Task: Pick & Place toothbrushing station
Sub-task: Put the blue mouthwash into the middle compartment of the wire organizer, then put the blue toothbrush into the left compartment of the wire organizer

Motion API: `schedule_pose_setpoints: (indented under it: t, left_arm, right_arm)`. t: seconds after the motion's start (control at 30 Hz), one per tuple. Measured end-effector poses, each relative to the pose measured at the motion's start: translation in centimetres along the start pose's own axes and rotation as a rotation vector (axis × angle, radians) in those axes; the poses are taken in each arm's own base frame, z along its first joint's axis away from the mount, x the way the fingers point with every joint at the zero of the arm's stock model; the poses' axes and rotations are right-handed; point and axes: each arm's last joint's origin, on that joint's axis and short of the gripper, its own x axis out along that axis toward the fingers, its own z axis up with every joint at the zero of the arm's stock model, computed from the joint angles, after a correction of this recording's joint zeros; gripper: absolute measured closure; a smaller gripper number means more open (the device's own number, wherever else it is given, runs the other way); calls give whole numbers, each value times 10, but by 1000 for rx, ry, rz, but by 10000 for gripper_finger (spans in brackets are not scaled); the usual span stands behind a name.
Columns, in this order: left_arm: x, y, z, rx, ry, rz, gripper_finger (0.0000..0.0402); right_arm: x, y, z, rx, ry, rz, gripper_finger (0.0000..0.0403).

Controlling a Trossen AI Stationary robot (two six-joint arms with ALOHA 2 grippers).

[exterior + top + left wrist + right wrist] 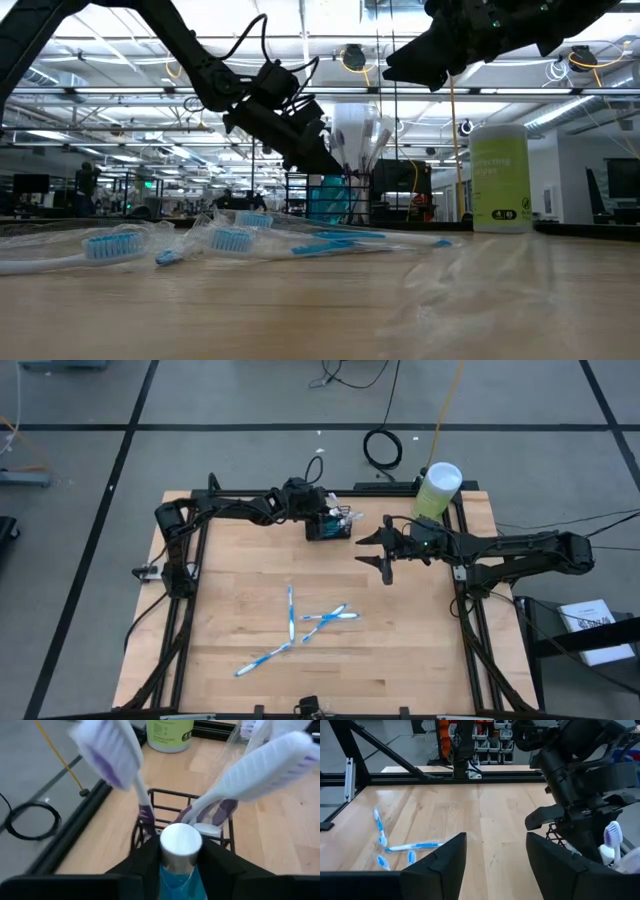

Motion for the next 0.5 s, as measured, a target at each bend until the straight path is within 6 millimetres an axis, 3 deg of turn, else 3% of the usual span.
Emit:
schedule_pose_setpoints:
  t: [0.27,0.5]
  left_arm:
    - [1,-2,0,3,14,86,147]
    - [-7,-5,11,-8,-15,97,98]
  right_arm:
    - [0,0,0,0,-1,0,206]
    - [0,0,0,3,0,0,206]
